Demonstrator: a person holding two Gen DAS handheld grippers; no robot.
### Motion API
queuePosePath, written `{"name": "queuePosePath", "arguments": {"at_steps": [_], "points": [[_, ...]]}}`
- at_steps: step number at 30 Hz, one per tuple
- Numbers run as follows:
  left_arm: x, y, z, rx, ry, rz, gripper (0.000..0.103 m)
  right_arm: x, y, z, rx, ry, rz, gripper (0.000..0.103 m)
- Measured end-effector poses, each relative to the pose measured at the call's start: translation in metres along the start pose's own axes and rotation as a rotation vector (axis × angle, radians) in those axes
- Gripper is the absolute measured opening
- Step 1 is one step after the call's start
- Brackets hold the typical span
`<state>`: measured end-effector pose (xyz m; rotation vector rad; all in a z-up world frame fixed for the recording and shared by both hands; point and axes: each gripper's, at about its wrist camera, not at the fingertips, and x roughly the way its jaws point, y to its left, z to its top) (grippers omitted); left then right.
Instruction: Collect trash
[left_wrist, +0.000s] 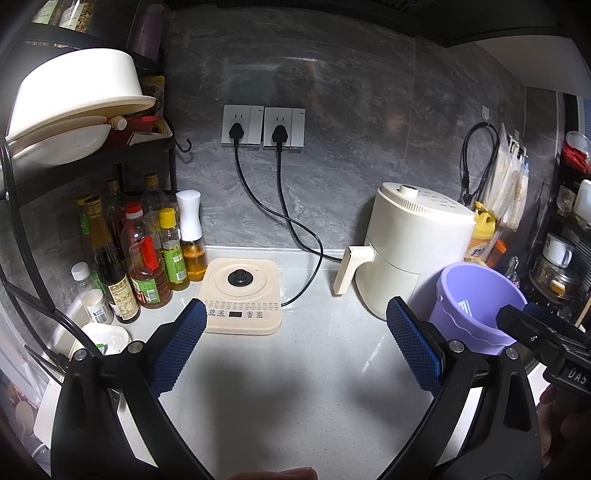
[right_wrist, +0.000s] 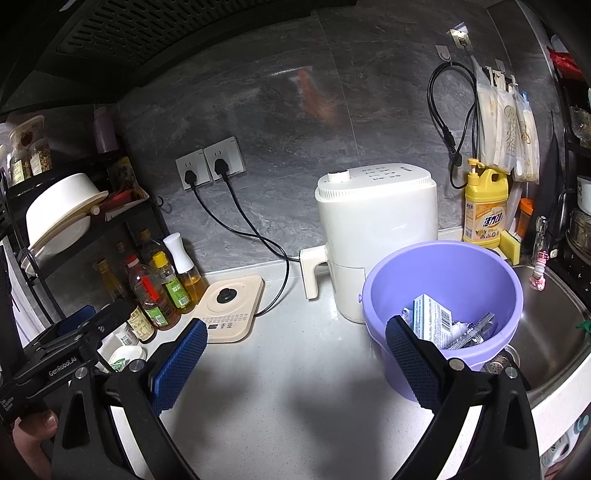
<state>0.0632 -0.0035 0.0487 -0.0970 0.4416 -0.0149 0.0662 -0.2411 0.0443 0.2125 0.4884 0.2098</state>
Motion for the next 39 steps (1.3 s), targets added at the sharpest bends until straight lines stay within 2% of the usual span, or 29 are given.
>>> {"name": "queuePosePath", "arguments": {"at_steps": [23, 39], "points": [[0.002, -0.006, -0.003, -0.012, 0.006, -0.002, 0.097, -0.004, -0.003, -0.001, 0.002, -0.005, -0.017, 0.095], [0.016, -0.030, -0.007, 0.046, 0.055, -0.026, 0.097, -0.007, -0.023, -0.008, 0.065, -0.008, -0.031, 0.095]]}}
